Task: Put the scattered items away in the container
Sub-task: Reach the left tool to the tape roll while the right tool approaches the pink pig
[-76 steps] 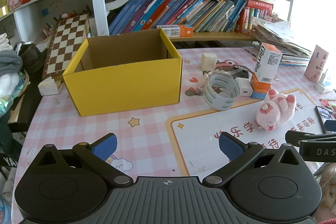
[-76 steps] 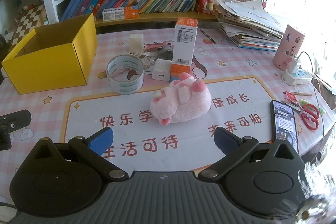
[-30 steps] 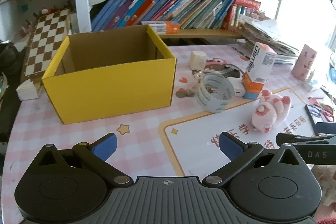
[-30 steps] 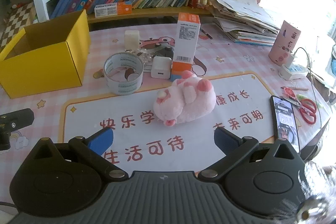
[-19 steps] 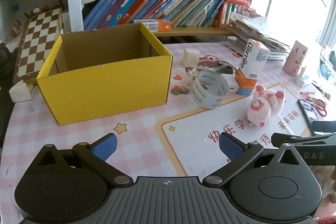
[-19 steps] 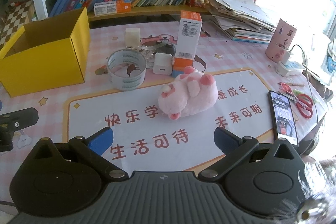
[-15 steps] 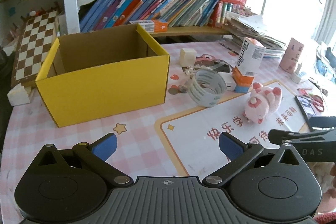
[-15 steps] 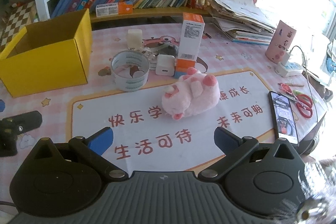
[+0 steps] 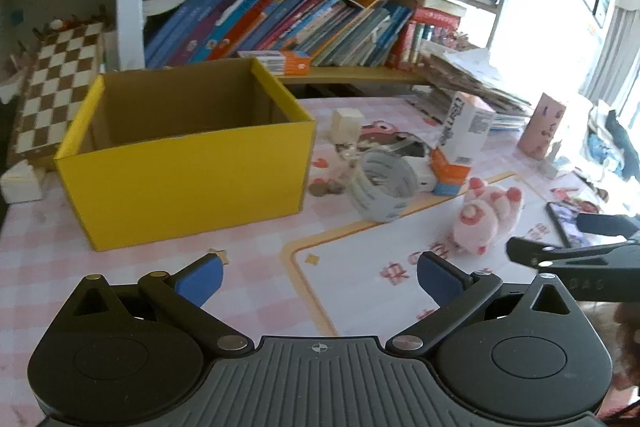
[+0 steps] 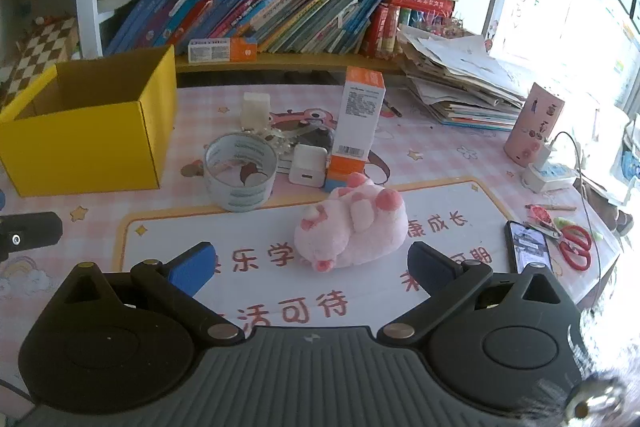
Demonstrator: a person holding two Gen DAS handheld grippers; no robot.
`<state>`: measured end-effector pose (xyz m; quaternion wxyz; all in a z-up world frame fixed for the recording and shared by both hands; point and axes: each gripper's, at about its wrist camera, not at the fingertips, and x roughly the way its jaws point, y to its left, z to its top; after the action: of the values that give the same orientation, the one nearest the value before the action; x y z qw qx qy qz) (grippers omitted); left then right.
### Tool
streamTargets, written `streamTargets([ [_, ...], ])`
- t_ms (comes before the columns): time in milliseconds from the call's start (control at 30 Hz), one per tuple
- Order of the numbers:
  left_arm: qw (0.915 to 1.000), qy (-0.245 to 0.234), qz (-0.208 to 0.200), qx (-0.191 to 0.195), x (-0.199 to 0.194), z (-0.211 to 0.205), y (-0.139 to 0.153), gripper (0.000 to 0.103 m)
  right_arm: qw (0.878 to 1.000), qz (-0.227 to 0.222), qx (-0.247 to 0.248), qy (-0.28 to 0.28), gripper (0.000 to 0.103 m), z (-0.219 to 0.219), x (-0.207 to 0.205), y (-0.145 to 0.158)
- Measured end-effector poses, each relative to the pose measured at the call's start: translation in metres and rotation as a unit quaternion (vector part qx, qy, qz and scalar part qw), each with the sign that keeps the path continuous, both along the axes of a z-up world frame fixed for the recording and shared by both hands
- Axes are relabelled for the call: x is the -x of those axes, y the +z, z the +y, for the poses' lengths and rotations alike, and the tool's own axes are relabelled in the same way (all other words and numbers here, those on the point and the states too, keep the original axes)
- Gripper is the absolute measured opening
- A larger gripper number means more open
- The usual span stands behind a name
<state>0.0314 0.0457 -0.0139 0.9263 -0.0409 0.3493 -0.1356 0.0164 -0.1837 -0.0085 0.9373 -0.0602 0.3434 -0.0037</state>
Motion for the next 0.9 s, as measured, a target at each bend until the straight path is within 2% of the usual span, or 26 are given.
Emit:
streamTargets([
  [267,0.9999,-0.001,0.009,0.012,-0.019,-0.031,-0.004,0.103,0.999,0.015,-0.01,0.026,0.103,-0.025,-0.029,-0.008],
  [500,0.999,0.037,0.026,-0.003,-0.038,-0.058,-0.011,0.103,0.998,0.033,-0.009,0.06,0.103,-0.049,-0.061,-0.02],
  [733,0.9929,0.095,0.07,-0.015,-0.065,-0.074,-0.024,0.103,0.994,0.052,-0.021,0.091,0.103,-0.07,-0.082,-0.032],
  [900,0.9905,0.103,0.091,-0.011,-0.081,-0.087,-0.032,0.103,0.99,0.066,-0.034,0.116,0.103,-0.081,-0.092,-0.039],
])
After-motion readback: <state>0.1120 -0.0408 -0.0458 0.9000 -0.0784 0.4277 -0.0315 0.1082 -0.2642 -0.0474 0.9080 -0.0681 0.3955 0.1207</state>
